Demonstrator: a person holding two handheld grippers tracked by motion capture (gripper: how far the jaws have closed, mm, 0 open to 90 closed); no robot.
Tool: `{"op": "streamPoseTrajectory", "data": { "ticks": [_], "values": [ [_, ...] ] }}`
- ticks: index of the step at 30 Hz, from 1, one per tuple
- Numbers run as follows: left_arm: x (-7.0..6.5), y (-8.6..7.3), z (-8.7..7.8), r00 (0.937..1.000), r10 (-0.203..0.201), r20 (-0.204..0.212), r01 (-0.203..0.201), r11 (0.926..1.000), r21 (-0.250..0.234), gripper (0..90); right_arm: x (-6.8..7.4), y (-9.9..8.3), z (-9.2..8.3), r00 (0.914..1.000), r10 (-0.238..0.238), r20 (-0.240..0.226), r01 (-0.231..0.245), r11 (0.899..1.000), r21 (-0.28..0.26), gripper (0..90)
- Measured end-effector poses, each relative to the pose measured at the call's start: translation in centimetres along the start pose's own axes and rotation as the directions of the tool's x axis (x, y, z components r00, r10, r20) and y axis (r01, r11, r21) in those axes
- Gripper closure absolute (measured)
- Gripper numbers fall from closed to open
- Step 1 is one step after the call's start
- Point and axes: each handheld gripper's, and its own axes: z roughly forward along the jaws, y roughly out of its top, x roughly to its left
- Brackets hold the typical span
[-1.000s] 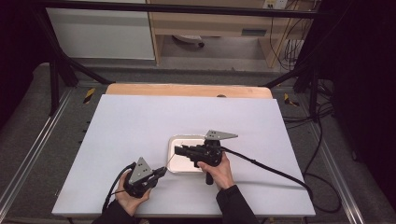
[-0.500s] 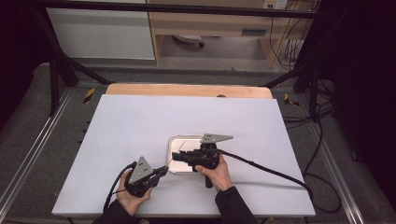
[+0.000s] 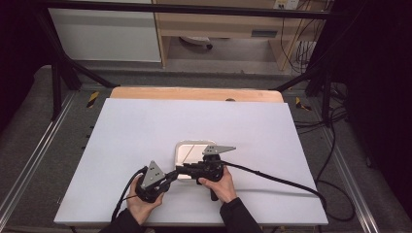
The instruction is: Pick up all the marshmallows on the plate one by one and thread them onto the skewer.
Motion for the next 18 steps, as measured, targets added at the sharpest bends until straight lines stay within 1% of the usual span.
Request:
{"op": "streamPoseTrajectory", "data": {
  "ticks": [3,6,7,8,9,10,12,13,15,16,18],
  "values": [
    [-0.1,0.0,0.0,1.0,0.005,0.002,-0.005,1.0,-0.004,88.8,0.0,0.1,-0.1,1.0,-0.001,0.005,0.001,1.0,0.009,78.4],
    [-0.1,0.0,-0.1,1.0,0.004,0.006,-0.004,0.9999,-0.013,88.8,0.3,0.3,-0.4,0.9995,-0.016,0.026,0.016,1.0,0.005,73.0],
    [-0.1,0.0,-0.2,1.0,0.004,0.007,-0.004,0.9999,-0.013,88.8,0.4,0.4,-0.5,0.9992,-0.022,0.032,0.022,1.0,0.001,69.3],
    [0.0,0.0,-0.2,0.9999,0.003,0.011,-0.002,0.9998,-0.018,88.7,0.5,0.5,-0.6,0.9985,-0.028,0.047,0.029,1.0,-0.008,52.1],
    [0.0,0.0,-0.3,1.0,0.004,0.007,-0.004,0.9999,-0.016,88.7,0.5,0.5,-0.6,0.9954,-0.033,0.09,0.034,0.999,-0.01,47.7],
    [0.1,0.0,-0.3,1.0,0.0,0.007,0.0,0.9999,-0.016,88.8,0.5,0.6,-0.7,0.9936,-0.046,0.104,0.046,0.999,0.002,46.2],
    [0.3,0.0,-0.3,1.0,-0.003,-0.003,0.003,1.0,-0.009,88.8,0.6,0.8,-0.9,0.9912,-0.064,0.115,0.064,0.998,0.006,38.4],
    [0.4,-0.1,-0.3,0.9999,-0.014,-0.002,0.014,0.9999,-0.006,88.8,0.6,0.9,-1.1,0.9907,-0.068,0.118,0.068,0.998,0.001,34.3],
    [0.9,-0.2,-0.3,0.9995,-0.031,0.005,0.031,0.9993,-0.021,88.8,0.8,1.1,-1.4,0.9896,-0.081,0.119,0.081,0.997,0.005,29.6],
    [1.0,-0.2,-0.4,0.9993,-0.037,0.009,0.037,0.999,-0.024,88.8,0.9,1.3,-1.6,0.9867,-0.097,0.13,0.096,0.995,0.011,26.3],
    [1.2,-0.2,-0.5,0.9988,-0.048,0.008,0.048,0.9985,-0.024,88.8,1.0,1.5,-2.0,0.9817,-0.116,0.152,0.114,0.993,0.023,18.6]
  ]
}}
